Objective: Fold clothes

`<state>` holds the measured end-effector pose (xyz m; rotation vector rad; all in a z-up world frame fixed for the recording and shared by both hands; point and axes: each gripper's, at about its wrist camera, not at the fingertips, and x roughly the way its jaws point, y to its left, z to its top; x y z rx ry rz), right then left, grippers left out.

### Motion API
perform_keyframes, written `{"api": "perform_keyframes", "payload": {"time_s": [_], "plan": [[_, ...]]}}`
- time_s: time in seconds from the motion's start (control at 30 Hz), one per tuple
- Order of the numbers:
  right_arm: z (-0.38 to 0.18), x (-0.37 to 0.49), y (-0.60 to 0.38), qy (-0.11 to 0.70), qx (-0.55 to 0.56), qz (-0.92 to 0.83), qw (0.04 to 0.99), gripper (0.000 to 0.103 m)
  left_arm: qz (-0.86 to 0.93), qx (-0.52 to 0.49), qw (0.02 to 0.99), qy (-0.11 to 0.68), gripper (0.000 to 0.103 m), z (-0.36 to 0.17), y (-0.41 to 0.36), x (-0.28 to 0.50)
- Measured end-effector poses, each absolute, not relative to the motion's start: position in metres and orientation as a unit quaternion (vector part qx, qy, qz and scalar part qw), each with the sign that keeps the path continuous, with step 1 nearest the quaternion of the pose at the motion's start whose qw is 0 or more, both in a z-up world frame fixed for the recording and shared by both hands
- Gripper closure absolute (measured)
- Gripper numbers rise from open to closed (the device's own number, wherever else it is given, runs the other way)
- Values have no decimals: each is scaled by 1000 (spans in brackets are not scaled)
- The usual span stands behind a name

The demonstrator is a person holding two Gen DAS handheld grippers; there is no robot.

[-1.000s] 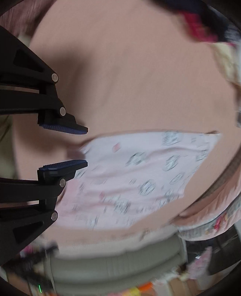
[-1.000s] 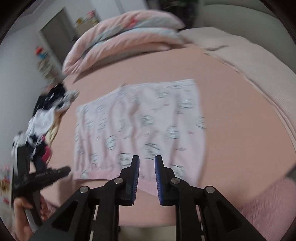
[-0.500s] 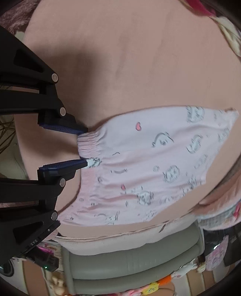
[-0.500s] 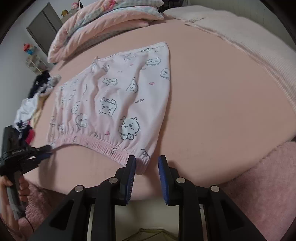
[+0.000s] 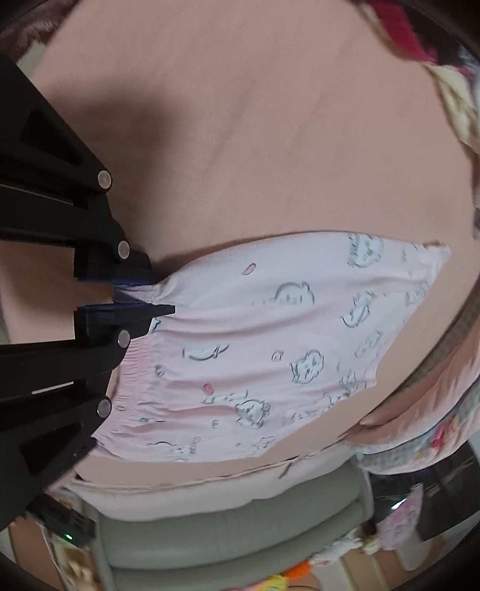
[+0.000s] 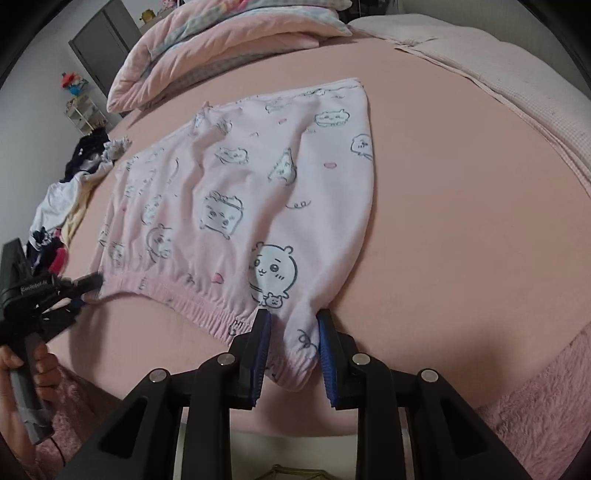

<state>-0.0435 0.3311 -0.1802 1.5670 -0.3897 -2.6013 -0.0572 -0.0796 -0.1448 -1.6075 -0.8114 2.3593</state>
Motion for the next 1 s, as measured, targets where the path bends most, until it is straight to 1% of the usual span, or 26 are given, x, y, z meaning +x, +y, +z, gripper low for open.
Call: {"api": "perform_keyframes", "payload": {"time_s": [0.07, 0.17, 0.2, 0.27, 0.33, 0.4, 0.47, 0.53, 0.63, 0.7, 0.73, 0.8, 0.83, 0.87, 0.9, 1.0], "plan": [[-179, -42, 330, -119, 507, -853, 38, 79, 807, -527, 90, -249, 97, -124, -81, -46], [-170, -31, 333, -127, 497, -857, 53, 79, 815, -532, 81, -215, 97, -113, -77, -38], [-169, -31, 333, -134, 496, -856, 58, 79, 816, -534, 77, -204, 97, -111, -76, -35], [-167, -31, 334, -147, 495, -854, 69, 79, 807, -554, 69, -193, 97, -126, -78, -31], [-175, -33, 332, -135, 512, -847, 59, 79, 784, -584, 60, -202, 96, -151, -78, -31], [-177, -33, 337, -147, 517, -842, 56, 79, 779, -577, 61, -237, 95, -159, -85, -26], [-172, -28, 346, -163, 508, -844, 53, 78, 776, -561, 75, -279, 94, -148, -97, -21], [-166, -21, 353, -164, 494, -853, 43, 78, 775, -550, 96, -296, 88, -141, -104, -19], [-163, -18, 357, -177, 490, -851, 61, 78, 776, -552, 107, -285, 88, -138, -107, -22], [-163, -20, 352, -175, 497, -847, 72, 78, 772, -552, 104, -296, 87, -143, -107, -27], [-164, -25, 345, -154, 509, -843, 77, 75, 767, -556, 108, -301, 84, -150, -104, -32], [-168, -36, 329, -109, 532, -835, 85, 74, 765, -559, 113, -301, 79, -156, -100, -37], [-170, -43, 322, -83, 542, -832, 89, 74, 767, -558, 114, -297, 79, -156, -98, -37], [-169, -47, 322, -82, 541, -832, 91, 74, 769, -557, 114, -292, 79, -156, -96, -37], [-169, -50, 322, -85, 540, -832, 92, 74, 771, -556, 115, -288, 79, -156, -94, -38], [-179, -50, 342, -180, 540, -816, 101, 74, 771, -549, 110, -302, 79, -165, -92, -40]]}}
